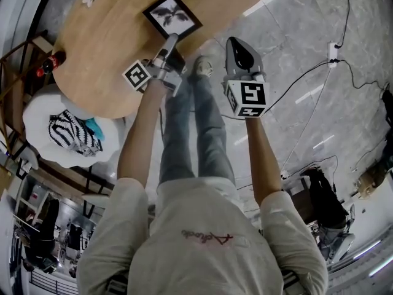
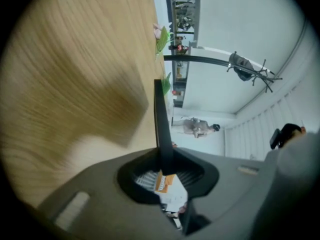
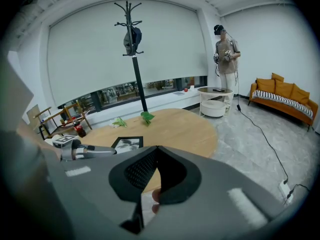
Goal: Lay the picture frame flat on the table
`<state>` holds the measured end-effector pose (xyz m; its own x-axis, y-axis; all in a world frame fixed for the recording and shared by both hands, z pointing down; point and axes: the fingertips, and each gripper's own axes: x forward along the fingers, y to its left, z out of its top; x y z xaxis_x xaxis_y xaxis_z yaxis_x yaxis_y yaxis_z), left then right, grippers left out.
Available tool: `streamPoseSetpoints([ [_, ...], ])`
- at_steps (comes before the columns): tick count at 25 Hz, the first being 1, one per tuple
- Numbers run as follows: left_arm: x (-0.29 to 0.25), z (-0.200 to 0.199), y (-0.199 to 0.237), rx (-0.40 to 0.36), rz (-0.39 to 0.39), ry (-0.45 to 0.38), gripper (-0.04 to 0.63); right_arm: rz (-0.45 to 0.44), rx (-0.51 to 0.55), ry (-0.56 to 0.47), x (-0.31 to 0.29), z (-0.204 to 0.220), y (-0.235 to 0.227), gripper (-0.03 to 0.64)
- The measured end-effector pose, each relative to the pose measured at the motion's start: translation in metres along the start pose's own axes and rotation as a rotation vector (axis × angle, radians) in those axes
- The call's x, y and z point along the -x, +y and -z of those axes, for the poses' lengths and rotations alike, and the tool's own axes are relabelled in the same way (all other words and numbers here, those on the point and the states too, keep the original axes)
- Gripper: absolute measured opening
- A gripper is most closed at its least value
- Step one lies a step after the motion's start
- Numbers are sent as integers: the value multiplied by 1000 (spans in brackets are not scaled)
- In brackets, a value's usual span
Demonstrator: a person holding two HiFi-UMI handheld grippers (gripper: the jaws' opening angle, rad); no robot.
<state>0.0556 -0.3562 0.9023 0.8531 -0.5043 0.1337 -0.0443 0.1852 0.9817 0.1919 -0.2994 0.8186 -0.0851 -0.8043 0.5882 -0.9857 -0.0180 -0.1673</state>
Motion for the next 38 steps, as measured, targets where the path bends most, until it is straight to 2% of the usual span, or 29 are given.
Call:
streamPoseSetpoints([
  [8,-7,-1,17,-9,-32,12,71,-15,-5,8,-9,4,0,5],
  [16,-7,-2,35,-79,-121,29,71,-42,-3,6,-7,-1,1,5],
  [21,-9,-4,37,-124,-160,53,198,-56,-4,2,-9,-2,7,5],
  [23,-8,-4,38,-160,-182,62,221,-60,-3,4,-8,-2,9,5],
  [24,-8,-3,38,-178,-193,74,255,-61,-3,6,-6,-1,9,5],
  [28,-12,4,36,-309,-254,157,304,-67,4,9,-1,-3,9,5],
  [32,-12,12,38,-492,-345,263,322,-75,13,18,4,-3,10,5],
  [35,-10,21,43,-683,-419,386,322,-76,17,21,6,-3,10,5],
  [38,-8,31,49,-920,-482,534,322,-76,19,20,7,-2,10,5],
])
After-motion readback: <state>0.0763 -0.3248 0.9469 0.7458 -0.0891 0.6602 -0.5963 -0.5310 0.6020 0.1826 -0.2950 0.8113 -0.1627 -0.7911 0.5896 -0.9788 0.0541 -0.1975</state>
